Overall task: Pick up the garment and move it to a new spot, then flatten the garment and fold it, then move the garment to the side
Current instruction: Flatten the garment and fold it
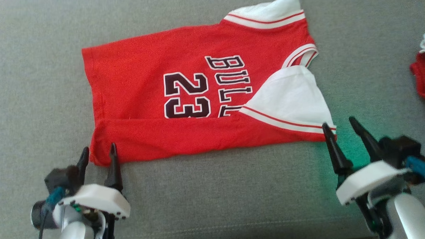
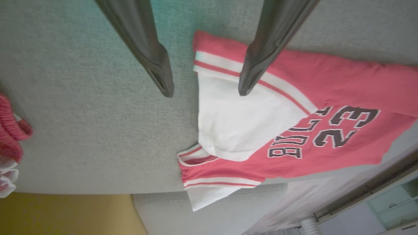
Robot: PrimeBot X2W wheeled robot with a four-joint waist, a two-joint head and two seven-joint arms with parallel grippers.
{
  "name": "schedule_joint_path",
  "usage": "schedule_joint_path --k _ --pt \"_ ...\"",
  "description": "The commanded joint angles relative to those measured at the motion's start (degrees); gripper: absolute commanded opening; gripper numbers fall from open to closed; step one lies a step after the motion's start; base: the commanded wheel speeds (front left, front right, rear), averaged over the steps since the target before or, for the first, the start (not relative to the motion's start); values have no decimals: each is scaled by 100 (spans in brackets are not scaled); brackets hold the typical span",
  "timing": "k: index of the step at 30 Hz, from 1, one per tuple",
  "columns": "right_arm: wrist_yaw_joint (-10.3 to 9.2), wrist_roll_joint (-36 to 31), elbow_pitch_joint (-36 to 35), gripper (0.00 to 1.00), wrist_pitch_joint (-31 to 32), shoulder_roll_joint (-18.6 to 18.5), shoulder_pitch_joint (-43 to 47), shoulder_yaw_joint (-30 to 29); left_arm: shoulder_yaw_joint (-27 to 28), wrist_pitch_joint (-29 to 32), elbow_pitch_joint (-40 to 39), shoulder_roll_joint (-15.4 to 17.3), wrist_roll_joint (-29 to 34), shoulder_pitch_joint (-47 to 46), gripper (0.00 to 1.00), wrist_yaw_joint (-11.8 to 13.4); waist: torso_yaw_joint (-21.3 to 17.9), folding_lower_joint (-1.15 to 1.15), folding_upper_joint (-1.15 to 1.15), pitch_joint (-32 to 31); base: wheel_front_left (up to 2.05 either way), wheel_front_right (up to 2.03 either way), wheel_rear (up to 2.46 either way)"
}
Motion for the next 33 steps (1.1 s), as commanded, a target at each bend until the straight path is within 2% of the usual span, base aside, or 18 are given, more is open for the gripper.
schedule_joint_path --k 1,6,11,12,13,14,15,24,33 --pt "19 17 -41 100 -7 -128 -266 139 202 69 -68 106 -65 -262 100 -29 66 0 0 158 0 0 0" --pt "19 138 579 100 239 -170 -613 322 222 404 289 15 -415 -442 100 -207 132 0 0 342 0 0 0" --pt "19 385 912 100 572 -178 -752 551 160 750 487 -50 -706 -430 100 -409 154 0 0 380 0 0 0" --pt "19 449 945 62 642 -178 -759 593 139 831 508 -51 -742 -416 92 -441 152 0 0 371 0 0 0" --pt "19 515 953 7 682 -174 -765 623 107 903 509 -37 -751 -399 47 -468 149 0 0 356 0 0 0" --pt "19 562 944 0 706 -173 -769 637 88 939 480 -25 -756 -382 11 -483 144 0 0 339 0 0 0" --pt "19 617 921 0 717 -160 -761 628 67 973 439 -8 -749 -362 0 -489 142 0 0 315 0 0 0" --pt "19 904 61 0 916 2 -23 105 100 1352 -517 309 -648 94 0 -269 111 0 0 25 0 0 0" --pt "19 949 -707 0 1415 447 1210 -231 255 1935 -1493 595 -617 872 0 100 -93 0 0 -363 0 0 0"
